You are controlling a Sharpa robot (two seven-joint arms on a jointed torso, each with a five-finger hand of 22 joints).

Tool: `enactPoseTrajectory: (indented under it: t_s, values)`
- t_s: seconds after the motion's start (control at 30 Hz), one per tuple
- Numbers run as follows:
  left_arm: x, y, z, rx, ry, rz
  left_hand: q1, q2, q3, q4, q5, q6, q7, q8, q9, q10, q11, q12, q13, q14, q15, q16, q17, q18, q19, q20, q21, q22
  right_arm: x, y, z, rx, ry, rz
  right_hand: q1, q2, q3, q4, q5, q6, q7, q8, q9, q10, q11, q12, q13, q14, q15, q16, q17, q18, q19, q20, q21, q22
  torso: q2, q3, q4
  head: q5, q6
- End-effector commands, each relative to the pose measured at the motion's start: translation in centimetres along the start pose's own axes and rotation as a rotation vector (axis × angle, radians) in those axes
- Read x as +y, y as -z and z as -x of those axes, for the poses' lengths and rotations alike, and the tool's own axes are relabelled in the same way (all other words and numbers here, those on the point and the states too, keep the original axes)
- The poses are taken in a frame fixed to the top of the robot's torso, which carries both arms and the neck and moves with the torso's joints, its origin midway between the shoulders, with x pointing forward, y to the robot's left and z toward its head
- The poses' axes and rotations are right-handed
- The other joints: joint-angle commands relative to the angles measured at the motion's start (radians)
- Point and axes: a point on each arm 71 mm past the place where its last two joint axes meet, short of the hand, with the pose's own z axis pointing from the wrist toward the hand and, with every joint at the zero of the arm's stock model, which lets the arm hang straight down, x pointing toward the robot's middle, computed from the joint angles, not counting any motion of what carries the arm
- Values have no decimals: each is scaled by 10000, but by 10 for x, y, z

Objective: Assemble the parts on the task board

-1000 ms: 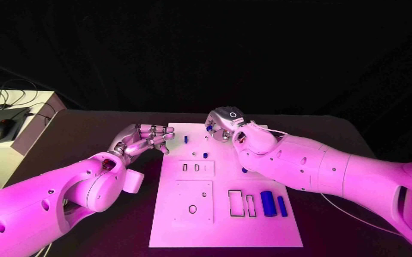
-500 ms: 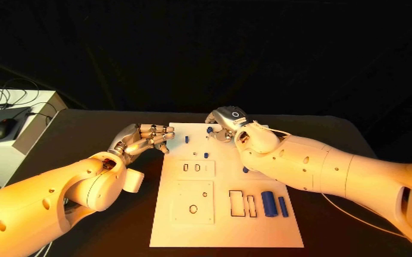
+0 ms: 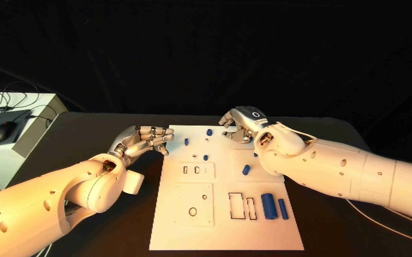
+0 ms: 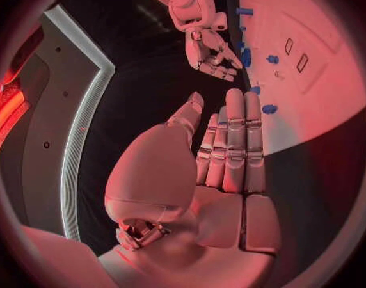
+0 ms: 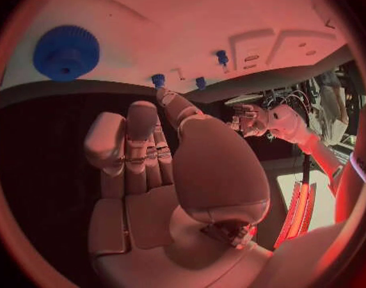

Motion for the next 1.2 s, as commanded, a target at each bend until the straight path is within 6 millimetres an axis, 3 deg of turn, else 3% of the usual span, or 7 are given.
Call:
enactPoseTrajectory:
  t_s: [0.03,0.07,0.13,0.17,0.37,0.57,1.2]
  values:
    - [-1,-1,-2,151,52,-168,19,60,-62,28,-24,-41,-34,4,15,-66,-34,8,13,-37,28,-22,-17,158,-15,70,49,-17,-10,10,5,499,-1322,-455,-42,-14,-293,-107,208,-16,8,25,4,1069,-442,508,376,-4,-200,114,86,-240,726,-178,366,731,-21,62,-90,24,40]
    - [-1,-1,-2,154,54,-184,18,56,-69,27,-23,-36,-42,6,16,-59,-37,9,13,-40,27,-26,-20,157,-17,71,46,-23,-14,13,7,641,-1445,-565,-116,28,-842,-120,595,30,-21,92,26,933,-521,1112,1112,18,-337,232,209,-354,735,-347,618,854,-29,84,-118,25,44]
    - [-1,-1,-2,159,57,-214,18,54,-74,26,-23,-33,-46,7,16,-55,-39,9,13,-41,26,-28,-22,157,-18,71,45,-26,-23,18,10,865,-1571,-763,82,559,-2070,-290,626,-135,-44,43,3,-676,-588,4297,4929,-84,-371,481,580,-617,740,-556,1297,1205,-39,108,-144,9,48]
    - [-1,-1,-2,162,60,-231,19,54,-91,22,-23,-21,-59,7,16,-30,-49,9,13,-40,23,-29,-26,154,-18,71,45,-41,-27,21,11,975,-1600,-870,47,678,-1973,-287,551,-179,11,164,66,-1465,-492,5368,6383,-62,-278,467,651,-575,722,-364,1386,1263,-44,124,-161,-4,53]
    - [0,-1,-2,131,-20,-275,5,49,-123,23,-22,35,-125,9,17,158,-114,14,16,-28,-8,-10,-22,144,-11,60,62,-62,-53,31,15,1470,-1453,-1459,-243,427,-2027,-228,716,-357,7,92,24,-1624,-465,7670,9003,-276,-184,1447,1686,-607,798,-299,2127,1609,-52,193,-203,9,49]
    - [1,-1,-1,60,-97,-259,-15,44,-135,31,-22,46,-166,5,16,325,-168,18,18,-23,-32,0,-18,132,-4,47,70,-74,-67,35,15,1825,-1159,-1807,-357,323,-1904,-97,778,-449,51,82,26,-930,-403,9122,10411,-197,-86,2286,3349,-674,835,-198,2800,1769,-56,173,-185,-53,26]
    - [2,-1,-3,147,-80,-222,-13,51,-137,12,-22,46,-150,5,15,174,-127,13,14,-30,-18,9,-18,110,1,26,83,-119,-71,20,5,2094,-1364,-2498,-497,298,-1865,180,832,-800,145,65,25,-846,-326,9202,10738,-107,-21,2269,4096,-692,837,-112,3143,1833,-41,117,-150,-100,-67]
